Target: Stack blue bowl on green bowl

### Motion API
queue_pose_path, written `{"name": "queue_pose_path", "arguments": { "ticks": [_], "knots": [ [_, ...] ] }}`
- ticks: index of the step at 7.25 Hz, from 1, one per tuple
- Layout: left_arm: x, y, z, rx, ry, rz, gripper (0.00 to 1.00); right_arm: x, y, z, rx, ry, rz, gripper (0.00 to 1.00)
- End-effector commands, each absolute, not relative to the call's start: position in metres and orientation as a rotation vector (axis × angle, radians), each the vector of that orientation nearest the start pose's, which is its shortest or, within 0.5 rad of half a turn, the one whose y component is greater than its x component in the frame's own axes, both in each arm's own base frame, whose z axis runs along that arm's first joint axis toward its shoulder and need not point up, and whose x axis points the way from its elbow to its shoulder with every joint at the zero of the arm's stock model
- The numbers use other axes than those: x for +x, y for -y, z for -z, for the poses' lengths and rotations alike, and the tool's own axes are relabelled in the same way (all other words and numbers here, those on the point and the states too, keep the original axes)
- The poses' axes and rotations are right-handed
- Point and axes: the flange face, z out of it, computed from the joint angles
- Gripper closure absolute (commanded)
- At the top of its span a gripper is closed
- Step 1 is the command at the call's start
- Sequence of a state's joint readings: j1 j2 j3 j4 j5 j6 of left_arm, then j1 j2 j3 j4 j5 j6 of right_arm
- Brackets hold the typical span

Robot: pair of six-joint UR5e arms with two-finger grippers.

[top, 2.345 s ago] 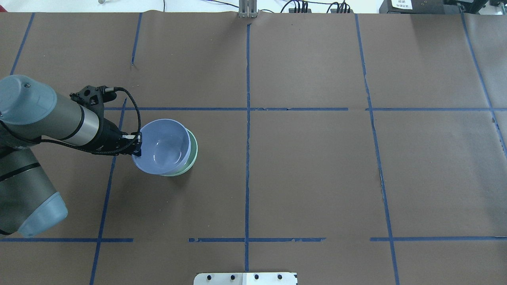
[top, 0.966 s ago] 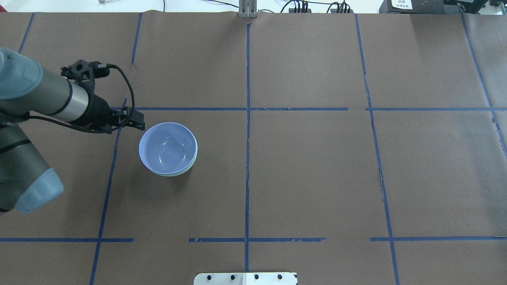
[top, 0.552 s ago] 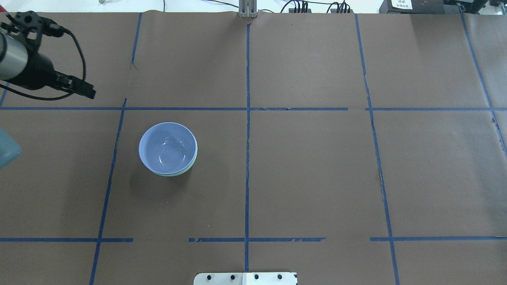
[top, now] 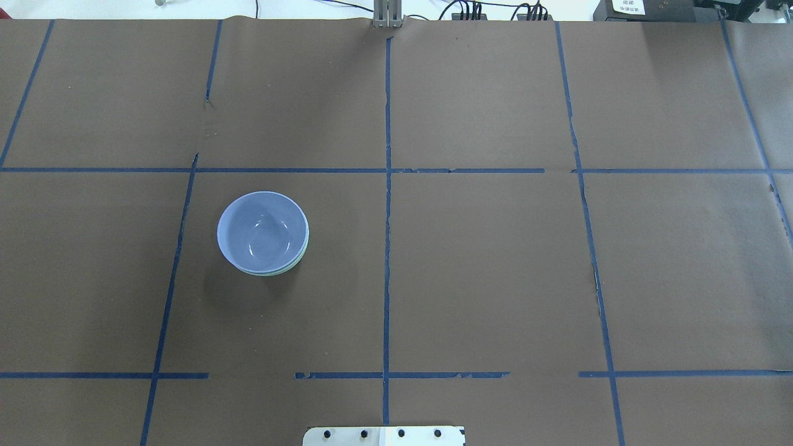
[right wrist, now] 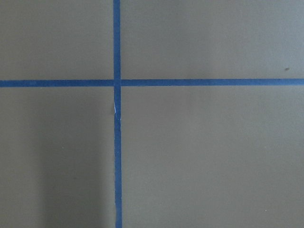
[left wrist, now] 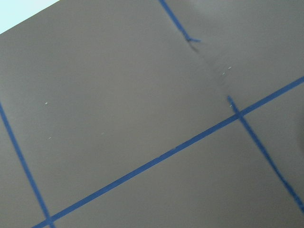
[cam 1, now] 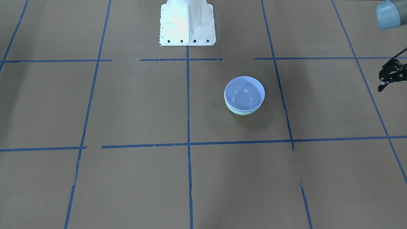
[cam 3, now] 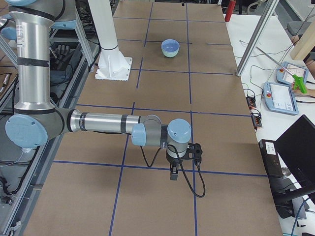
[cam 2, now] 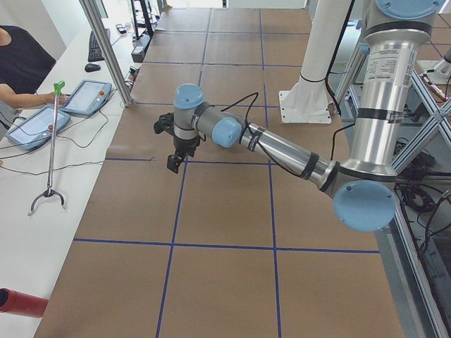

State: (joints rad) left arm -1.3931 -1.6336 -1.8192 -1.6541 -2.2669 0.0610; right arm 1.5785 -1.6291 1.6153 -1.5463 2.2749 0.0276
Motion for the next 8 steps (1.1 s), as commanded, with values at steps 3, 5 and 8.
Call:
{"name": "queue_pose_path", "arguments": {
  "ticks": [3, 5, 8],
  "knots": [
    [-0.066, 0.484, -0.630, 0.150, -0.719, -0.139, 0.00, 0.072, 0.467, -0.667, 0.003, 0.706, -0.030, 0.00],
    [-0.060, 0.458, -0.646, 0.072, -0.806, -0.100, 0.00, 0.072, 0.467, -0.667, 0.003, 0.706, -0.030, 0.00],
    [-0.061, 0.453, -0.653, 0.057, -0.805, -0.090, 0.00, 0.072, 0.467, -0.667, 0.002, 0.704, -0.031, 0.00]
  ]
}}
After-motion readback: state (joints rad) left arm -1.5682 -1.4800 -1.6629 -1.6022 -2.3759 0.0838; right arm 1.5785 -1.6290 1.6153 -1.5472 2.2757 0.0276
